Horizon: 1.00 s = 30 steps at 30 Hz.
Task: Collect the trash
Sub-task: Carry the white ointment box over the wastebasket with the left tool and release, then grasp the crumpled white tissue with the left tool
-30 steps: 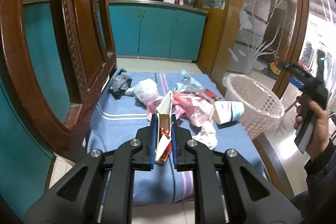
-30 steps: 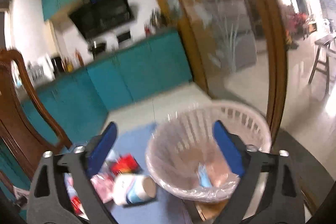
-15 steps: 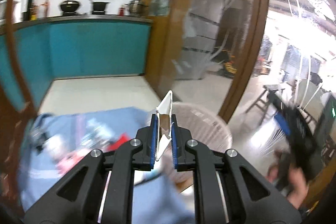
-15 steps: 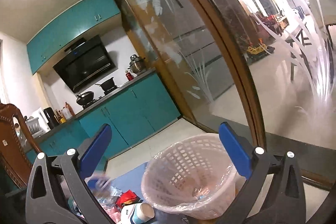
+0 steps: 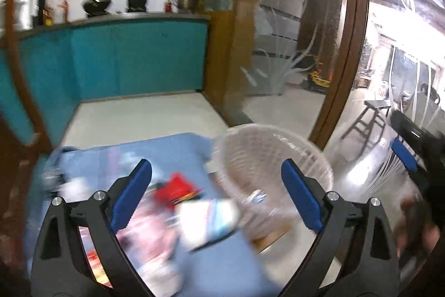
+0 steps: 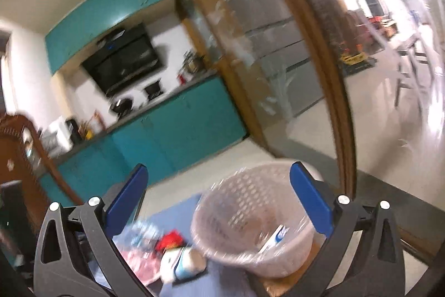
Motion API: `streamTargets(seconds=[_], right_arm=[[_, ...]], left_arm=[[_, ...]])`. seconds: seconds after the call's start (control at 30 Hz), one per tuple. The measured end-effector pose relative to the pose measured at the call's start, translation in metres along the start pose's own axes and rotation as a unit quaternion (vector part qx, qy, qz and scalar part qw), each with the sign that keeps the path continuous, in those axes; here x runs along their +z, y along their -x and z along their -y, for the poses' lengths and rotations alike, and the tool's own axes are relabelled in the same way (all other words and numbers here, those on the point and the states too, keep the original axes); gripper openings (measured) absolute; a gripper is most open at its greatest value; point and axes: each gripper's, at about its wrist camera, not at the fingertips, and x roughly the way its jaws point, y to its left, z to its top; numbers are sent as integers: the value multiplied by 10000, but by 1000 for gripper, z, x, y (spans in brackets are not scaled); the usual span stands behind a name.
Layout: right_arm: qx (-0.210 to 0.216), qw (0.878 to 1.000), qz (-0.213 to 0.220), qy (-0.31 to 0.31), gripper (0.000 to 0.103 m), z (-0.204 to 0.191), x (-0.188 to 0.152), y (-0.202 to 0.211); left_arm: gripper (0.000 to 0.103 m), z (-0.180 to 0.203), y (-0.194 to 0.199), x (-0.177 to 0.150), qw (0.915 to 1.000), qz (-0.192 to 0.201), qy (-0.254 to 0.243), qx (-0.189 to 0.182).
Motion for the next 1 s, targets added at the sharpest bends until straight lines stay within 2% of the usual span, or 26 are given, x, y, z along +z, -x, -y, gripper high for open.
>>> streamTargets(seconds=[0.1, 0.2, 0.27, 0.33, 0.47, 0.6, 1.0], right_arm=[[418, 9971, -437, 462, 100, -38, -17, 2], [659, 9882, -859, 1080, 100, -79, -44, 12], [777, 9812, -1123, 1363, 100, -101, -66, 18], [833, 9760, -1255, 1572, 100, -114, -83, 27], [817, 9678, -1394, 1932, 100, -133, -111, 39], [761, 9664, -1479, 1958, 100, -137, -125, 43], [725, 9676, -1416, 1963, 100, -140, -127, 38]], left_arm=[[100, -38, 54, -23, 9990, 205, 43, 388], [100, -83, 98, -49, 9950, 269, 426, 858], [100, -106, 111, -64, 9908, 131, 793, 1087], [100, -120, 119, -81, 9876, -10, 1073, 1148], [100, -133, 125, -108, 9835, -160, 1144, 1391], [100, -129, 119, -112, 9871, -319, 957, 1242], [100, -121, 125, -115, 9891, -287, 879, 1150]])
